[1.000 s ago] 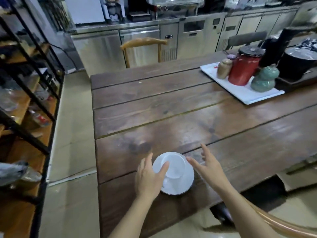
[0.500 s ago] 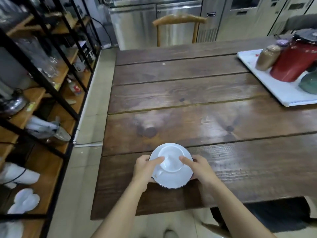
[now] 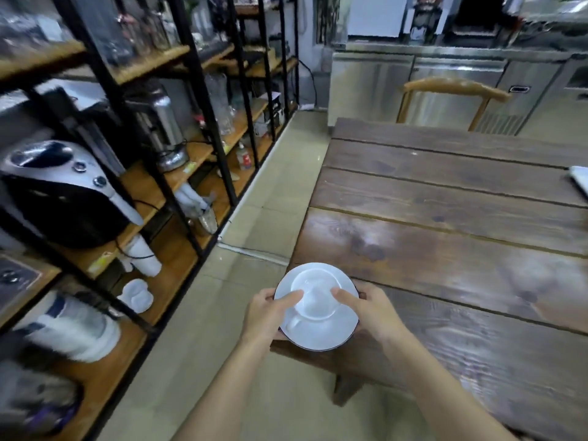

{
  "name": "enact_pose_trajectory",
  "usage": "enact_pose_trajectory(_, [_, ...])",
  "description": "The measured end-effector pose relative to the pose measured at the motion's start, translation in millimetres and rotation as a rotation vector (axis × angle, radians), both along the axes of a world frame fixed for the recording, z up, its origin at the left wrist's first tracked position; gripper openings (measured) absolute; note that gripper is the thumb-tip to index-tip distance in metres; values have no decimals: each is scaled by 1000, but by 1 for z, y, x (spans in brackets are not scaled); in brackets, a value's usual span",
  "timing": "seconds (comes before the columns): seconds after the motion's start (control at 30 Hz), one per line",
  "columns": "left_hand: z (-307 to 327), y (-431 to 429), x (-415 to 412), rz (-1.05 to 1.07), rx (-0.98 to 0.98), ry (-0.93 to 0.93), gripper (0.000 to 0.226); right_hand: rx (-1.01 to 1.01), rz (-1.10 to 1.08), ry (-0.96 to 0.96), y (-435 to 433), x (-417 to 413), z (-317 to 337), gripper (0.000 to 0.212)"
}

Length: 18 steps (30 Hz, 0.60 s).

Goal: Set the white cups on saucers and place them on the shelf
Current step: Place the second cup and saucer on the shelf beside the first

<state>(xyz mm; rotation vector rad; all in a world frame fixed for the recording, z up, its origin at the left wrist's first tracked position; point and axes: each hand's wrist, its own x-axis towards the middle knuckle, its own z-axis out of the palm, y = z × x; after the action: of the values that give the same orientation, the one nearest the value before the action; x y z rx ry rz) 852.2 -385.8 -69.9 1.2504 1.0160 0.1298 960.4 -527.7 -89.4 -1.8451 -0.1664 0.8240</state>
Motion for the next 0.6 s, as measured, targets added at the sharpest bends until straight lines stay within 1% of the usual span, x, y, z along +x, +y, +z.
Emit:
enact_pose_trajectory(0.07, [6,23,-40,76,7,-31,53,20,84,-28,31,-28,8,66])
enact_pose_trajectory(0.13, [13,46,-85,150,32,-47,51,40,165,-38,64,-63,18,59])
enact_pose_trajectory(0.23, [24,80,-161,262,59,-80,45,72,302,-25,115,-124,35,33])
enact_pose_trajectory(0.27, [27,91,-188,310,72,-88,42,76,356,-31,133,-146,40,29])
enact_pose_trajectory(0.37, [37,120,-272,451,141,-80,32,68,497,-64,187,-218,55,33])
enact_pose_trajectory(0.43, [46,135,-328,540,198,-80,19,76,581,-76,221,-268,65,37])
enact_pose_trajectory(0.47, [52,142,-355,591,226,-77,16,74,633,-83,238,-295,71,34])
enact_pose_trajectory(0.53, [63,153,-410,714,260,-73,20,104,743,-93,269,-348,81,19])
enact_pose_trajectory(0.6, [73,162,-461,844,269,-69,25,131,836,-113,297,-396,90,17])
